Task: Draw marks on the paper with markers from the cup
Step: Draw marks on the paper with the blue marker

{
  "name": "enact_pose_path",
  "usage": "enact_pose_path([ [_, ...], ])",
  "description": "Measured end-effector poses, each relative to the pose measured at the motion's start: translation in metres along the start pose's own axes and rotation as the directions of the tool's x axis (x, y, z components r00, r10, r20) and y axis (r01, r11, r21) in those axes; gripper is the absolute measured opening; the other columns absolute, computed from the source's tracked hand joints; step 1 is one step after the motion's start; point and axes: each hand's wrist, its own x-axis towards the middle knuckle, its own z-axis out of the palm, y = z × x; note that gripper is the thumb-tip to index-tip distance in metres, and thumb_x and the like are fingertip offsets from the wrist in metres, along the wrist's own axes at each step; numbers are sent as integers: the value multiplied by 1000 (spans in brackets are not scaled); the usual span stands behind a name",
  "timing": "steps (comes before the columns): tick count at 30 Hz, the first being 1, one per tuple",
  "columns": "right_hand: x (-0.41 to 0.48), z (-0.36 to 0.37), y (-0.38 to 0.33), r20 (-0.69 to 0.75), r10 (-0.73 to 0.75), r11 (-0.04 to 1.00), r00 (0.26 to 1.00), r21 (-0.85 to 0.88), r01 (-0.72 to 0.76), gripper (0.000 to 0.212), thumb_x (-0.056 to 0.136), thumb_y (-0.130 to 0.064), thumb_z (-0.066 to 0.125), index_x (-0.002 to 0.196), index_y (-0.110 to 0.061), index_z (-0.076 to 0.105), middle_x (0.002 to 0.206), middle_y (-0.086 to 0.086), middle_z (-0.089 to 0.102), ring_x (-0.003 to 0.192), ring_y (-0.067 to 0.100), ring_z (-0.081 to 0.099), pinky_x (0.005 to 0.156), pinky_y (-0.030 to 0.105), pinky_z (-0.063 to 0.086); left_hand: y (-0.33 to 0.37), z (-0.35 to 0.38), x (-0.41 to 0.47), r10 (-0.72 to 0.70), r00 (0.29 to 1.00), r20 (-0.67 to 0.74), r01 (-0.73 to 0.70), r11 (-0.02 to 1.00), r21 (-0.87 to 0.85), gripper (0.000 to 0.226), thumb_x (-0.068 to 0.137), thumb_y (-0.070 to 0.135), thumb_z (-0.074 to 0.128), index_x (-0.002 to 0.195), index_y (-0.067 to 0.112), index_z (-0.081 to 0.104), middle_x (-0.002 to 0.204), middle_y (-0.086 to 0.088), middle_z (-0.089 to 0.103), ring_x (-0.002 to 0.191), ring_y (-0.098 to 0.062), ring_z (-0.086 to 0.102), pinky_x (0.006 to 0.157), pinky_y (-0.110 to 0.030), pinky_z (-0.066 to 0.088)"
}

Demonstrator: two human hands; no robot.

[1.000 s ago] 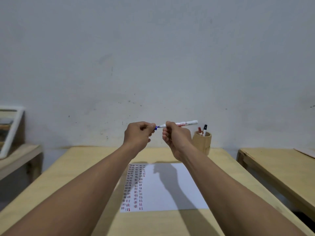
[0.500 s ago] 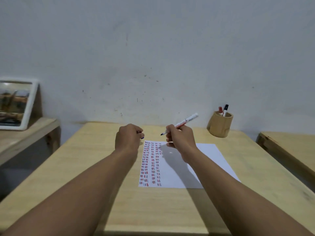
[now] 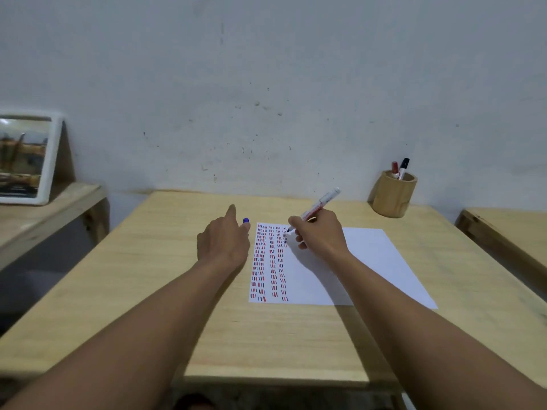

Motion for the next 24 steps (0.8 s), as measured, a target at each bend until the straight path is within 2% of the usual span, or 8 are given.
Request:
enact_pose_path([
  [2,-2,2,4,-11,-8,998,1000,-55,7,22,85,-26,68,84,-4,71,71,8,75,54,16,68,61,37,60,-6,5,-8,-7,998,67,-1,994,110,48,103,37,35,145,15,42,120,-9,66,120,-33,56,103,-51,40],
  [3,-4,4,7,-15,-8,997,1000,-74,7,22,84,-27,68,83,-5,71,72,7,75,58,18,69,61,38,58,-10,8,-11,-12,994,113,-8,985,174,49,103,38,31,144,15,44,128,-10,62,128,-32,50,109,-54,33],
  [5,-6,7,10,-15,-15,994,1000,-109,14,19,83,-28,67,80,-9,67,76,6,74,69,21,69,59,31,50,-16,13,-16,-5,979,203,-50,963,265,54,104,38,23,152,18,36,156,-13,38,149,-33,24,119,-56,15],
  [6,-7,8,10,-12,-23,993,1000,-117,22,19,84,-27,67,78,-10,65,78,7,74,71,22,67,57,29,46,-17,14,-18,5,974,224,-70,958,280,56,105,38,20,157,19,27,164,-13,24,153,-33,13,121,-56,8],
  [8,-9,7,9,-13,-36,992,999,-122,34,20,86,-25,66,75,-9,63,77,9,74,70,26,66,56,30,43,-18,13,-20,22,972,234,-89,956,279,58,105,39,17,160,19,18,168,-13,11,155,-32,3,122,-57,3],
  [13,-11,7,11,3,-52,987,999,-155,52,24,87,-23,64,69,-10,56,65,7,63,58,20,53,51,29,37,-18,13,-20,29,973,230,-94,956,279,60,105,40,15,161,19,15,168,-13,8,155,-33,1,123,-56,2],
  [20,-9,8,13,7,-53,983,999,-176,53,31,86,-23,63,61,-15,46,59,3,54,56,19,46,49,28,32,-18,12,-22,38,973,227,-105,950,292,59,105,40,16,161,18,16,168,-14,11,155,-33,2,123,-56,3],
  [24,-9,8,12,12,-52,983,999,-173,53,28,86,-23,63,64,-13,47,62,6,56,57,19,47,51,29,34,-19,12,-22,42,972,233,-113,947,299,59,106,40,15,161,18,16,168,-15,11,155,-33,2,123,-56,3],
])
